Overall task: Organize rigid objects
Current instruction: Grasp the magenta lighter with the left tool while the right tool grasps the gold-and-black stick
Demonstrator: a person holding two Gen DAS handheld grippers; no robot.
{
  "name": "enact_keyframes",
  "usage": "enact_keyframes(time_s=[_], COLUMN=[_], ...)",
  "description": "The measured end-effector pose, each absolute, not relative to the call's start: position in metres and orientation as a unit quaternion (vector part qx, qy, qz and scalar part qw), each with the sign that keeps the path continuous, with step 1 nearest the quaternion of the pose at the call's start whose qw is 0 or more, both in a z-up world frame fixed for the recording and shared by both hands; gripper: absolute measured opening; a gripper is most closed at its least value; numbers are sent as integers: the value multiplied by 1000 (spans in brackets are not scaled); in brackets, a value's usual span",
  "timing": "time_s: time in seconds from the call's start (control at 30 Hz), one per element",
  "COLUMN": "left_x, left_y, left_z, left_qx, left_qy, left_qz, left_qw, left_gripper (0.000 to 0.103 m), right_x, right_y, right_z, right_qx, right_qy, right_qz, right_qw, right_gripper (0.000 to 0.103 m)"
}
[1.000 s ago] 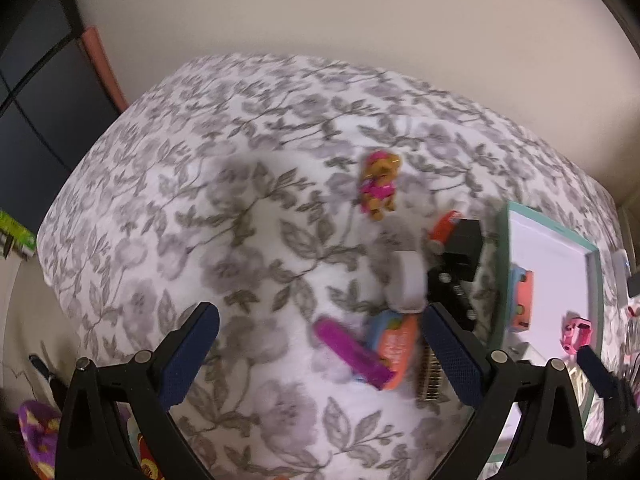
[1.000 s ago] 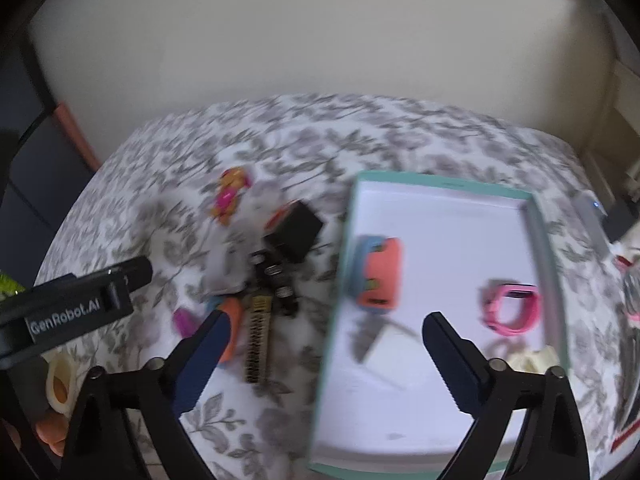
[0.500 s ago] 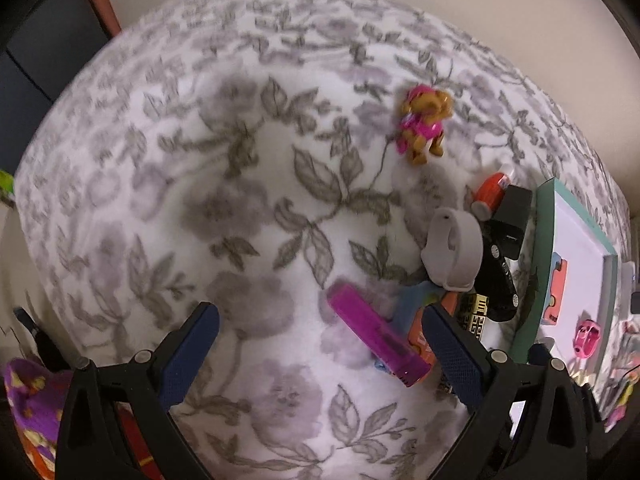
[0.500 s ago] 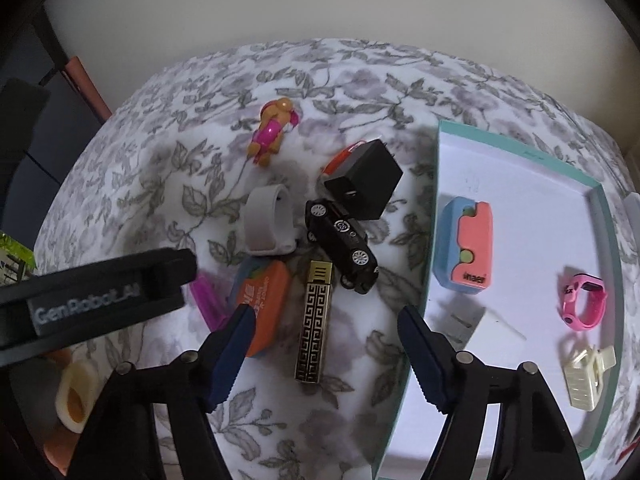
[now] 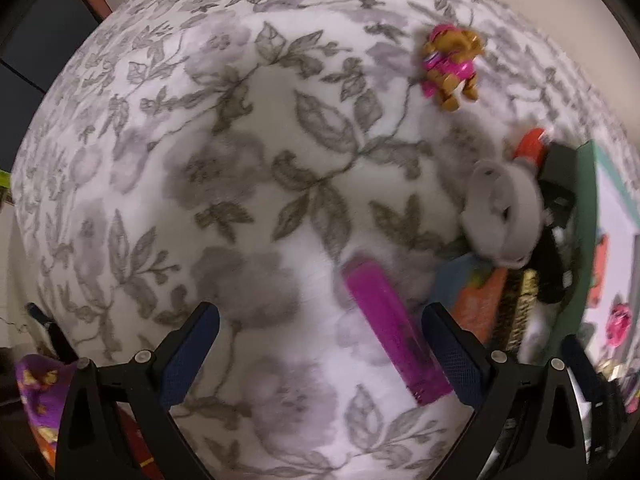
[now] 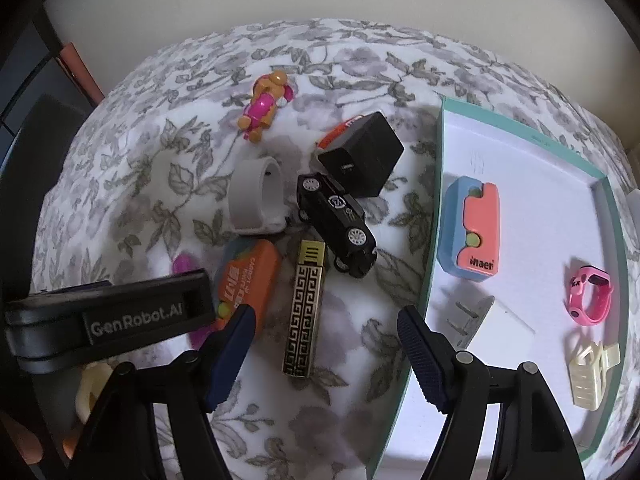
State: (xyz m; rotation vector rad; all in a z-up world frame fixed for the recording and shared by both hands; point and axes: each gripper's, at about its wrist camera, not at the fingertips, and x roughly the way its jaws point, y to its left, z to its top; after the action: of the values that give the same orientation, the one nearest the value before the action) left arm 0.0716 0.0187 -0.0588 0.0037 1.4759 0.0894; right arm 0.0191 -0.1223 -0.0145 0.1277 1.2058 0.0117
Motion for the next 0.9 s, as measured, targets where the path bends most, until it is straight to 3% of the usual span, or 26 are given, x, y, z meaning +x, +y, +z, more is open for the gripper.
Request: enact_keyframes(time_s=[0.23,0.43,0.5,0.63,0.9], left_x=[60,53,51,47,49], left_y=[25,27,23,13,-20], left_z=[-71,-69,-67,-62,-55], left_qx=[12,7,12,21,26], left_qy=[691,688,686,682,676], left_qz=[45,27,20,5,3], left_qw=[721,725,727,731,736], left_gripper=[97,77,71,55,42], right_x=[18,21,22,23,26], right_y=[-115,-110,-111,-110,-101], right_z=[-20,-28,-33,-36,-42], right_qx=[40,31,29,20,0], right_qy=[577,582,588,590,582], right_qz=[11,12,8,6,4], right_qw=[816,812,808,807,813], right_gripper=[71,64,55,52,51])
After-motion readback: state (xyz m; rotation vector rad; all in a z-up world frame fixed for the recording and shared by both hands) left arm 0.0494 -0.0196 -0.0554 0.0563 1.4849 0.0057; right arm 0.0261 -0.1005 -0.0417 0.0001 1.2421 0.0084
